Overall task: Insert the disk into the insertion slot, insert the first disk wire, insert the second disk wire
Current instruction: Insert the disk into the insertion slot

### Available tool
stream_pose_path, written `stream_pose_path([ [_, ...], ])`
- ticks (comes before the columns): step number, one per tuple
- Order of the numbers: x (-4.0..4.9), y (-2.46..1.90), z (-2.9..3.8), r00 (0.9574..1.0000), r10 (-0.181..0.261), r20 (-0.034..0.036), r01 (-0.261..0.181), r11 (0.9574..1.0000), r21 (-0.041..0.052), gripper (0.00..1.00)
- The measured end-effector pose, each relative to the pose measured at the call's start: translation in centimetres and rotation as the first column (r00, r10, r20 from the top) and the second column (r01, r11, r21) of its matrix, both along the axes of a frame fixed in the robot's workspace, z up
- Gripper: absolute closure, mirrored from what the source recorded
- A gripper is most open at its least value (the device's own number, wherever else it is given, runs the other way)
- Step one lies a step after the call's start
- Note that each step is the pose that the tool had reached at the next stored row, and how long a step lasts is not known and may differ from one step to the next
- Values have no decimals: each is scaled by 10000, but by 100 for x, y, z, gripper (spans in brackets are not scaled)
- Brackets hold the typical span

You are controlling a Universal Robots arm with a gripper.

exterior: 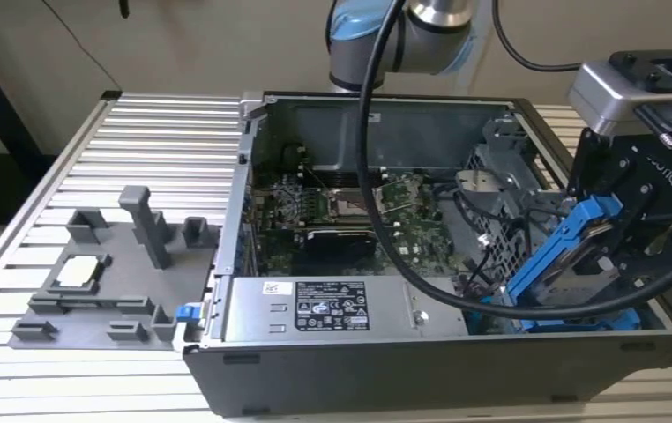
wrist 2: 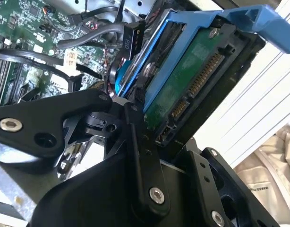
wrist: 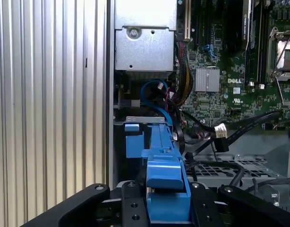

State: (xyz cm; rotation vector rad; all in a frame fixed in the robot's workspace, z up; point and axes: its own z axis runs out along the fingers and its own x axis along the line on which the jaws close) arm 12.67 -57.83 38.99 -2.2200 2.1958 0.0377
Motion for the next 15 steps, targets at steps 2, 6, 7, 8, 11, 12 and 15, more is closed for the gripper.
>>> stream_pose_path([
  [2,0,0,-2,10000,0,0,0,10000,2,67],
  [6,0,0,-5,10000,0,0,0,10000,3,59],
  [7,0,0,-5,10000,0,0,0,10000,3,59],
  [8,0,0,-5,10000,0,0,0,10000,2,59],
  [11,0,0,-7,10000,0,0,0,10000,2,59],
  [12,0,0,-8,10000,0,0,0,10000,3,59],
  [15,0,0,-9,10000,0,0,0,10000,3,52],
])
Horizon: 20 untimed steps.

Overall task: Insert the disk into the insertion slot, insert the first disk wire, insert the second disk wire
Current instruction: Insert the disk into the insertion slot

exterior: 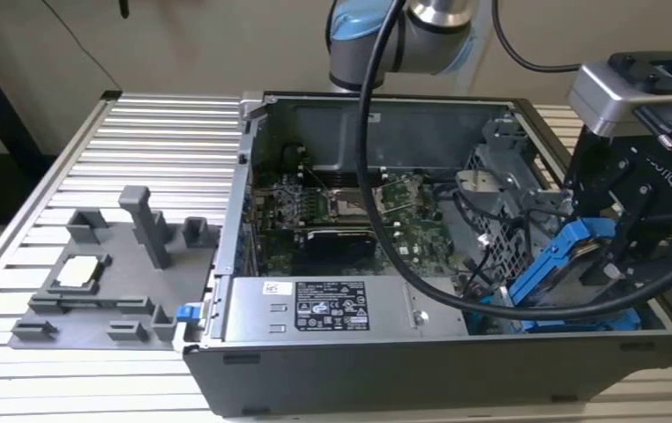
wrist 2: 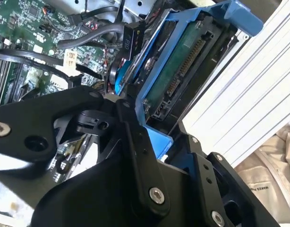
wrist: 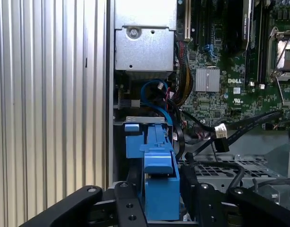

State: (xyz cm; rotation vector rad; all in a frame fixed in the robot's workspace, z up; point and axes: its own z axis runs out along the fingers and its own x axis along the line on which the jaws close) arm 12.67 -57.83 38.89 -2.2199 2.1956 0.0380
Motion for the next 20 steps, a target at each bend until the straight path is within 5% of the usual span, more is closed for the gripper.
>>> stream_pose_path([
  [5,0,0,-2,10000,0,0,0,10000,0,40],
  [12,0,0,-7,10000,0,-1,0,10000,1,66],
  [20,0,0,-10,10000,0,1,0,10000,0,67],
])
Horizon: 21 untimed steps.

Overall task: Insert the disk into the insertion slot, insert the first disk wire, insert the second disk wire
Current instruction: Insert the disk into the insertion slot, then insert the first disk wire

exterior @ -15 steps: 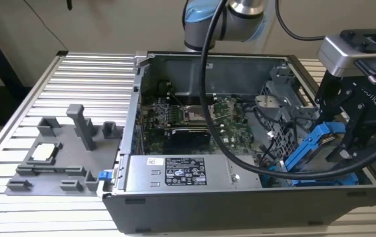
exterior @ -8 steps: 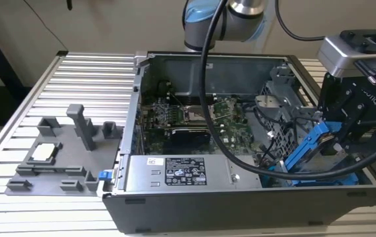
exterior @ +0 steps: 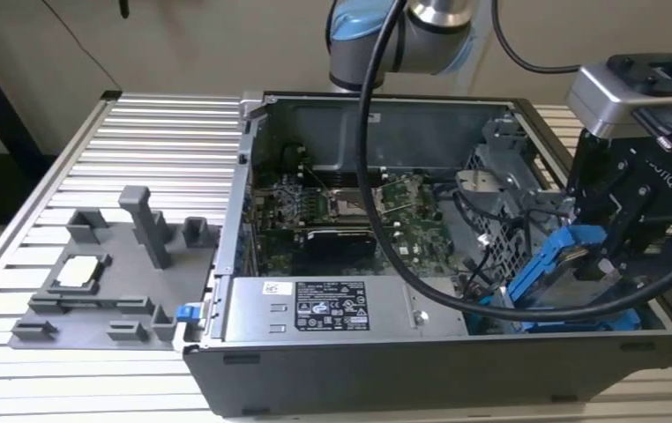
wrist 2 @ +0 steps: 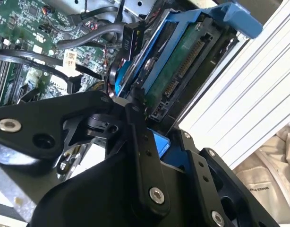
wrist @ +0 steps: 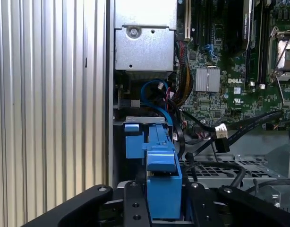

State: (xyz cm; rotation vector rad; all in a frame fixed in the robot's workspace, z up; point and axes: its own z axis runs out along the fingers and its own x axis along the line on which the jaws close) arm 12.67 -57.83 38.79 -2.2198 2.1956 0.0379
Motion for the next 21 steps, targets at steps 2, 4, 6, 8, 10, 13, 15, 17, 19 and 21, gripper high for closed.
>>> stream_pose_path([
  [2,0,0,-1,10000,0,-1,0,10000,0,60],
  [4,0,0,-2,10000,0,-1,0,10000,0,60],
  [6,0,0,29,10000,0,-1,0,10000,-1,60],
  [8,0,0,119,10000,0,-1,0,10000,-6,60],
  [10,0,0,200,10000,0,-1,0,10000,-10,60],
  [13,-12,0,205,9996,-1,265,-2,9999,121,60],
  [15,-22,0,207,9980,-6,626,-8,9997,228,60],
  [17,-32,0,205,9951,-12,986,-19,9995,315,60],
  [19,-48,4,204,9915,-12,1302,-32,9994,339,60],
  [21,-65,12,197,9878,-7,1559,-47,9994,341,60],
])
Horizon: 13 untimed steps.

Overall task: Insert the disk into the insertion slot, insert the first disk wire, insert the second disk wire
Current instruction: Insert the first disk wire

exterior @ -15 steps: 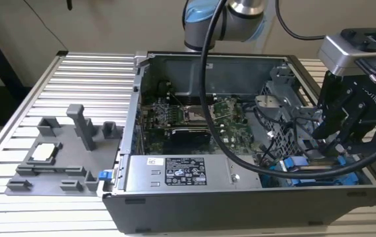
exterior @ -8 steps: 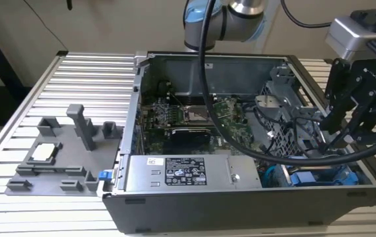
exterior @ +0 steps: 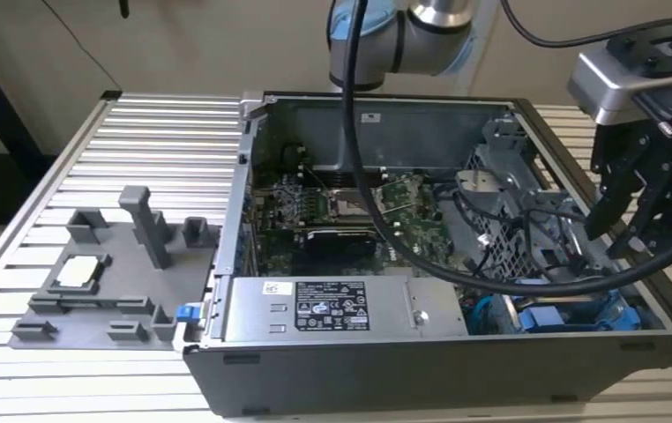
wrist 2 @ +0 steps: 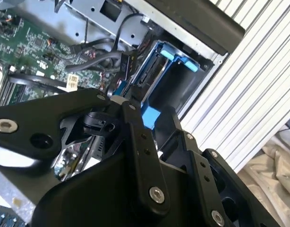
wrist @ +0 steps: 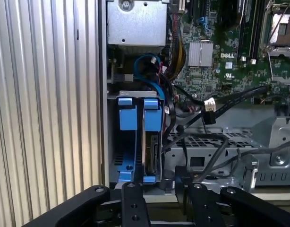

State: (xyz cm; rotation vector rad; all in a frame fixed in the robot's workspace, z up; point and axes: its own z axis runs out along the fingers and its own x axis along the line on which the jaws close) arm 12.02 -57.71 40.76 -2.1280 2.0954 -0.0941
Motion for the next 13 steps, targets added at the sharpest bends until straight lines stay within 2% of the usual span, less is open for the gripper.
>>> stream_pose_path([
  [3,-9,52,-18,9996,8,287,-8,10000,-2,60],
  [8,-29,183,-66,9982,28,595,-27,10000,-17,60],
  [11,-37,250,-92,9968,54,802,-50,10000,-54,60],
  [13,-39,271,-110,9956,68,933,-61,9999,-82,60],
])
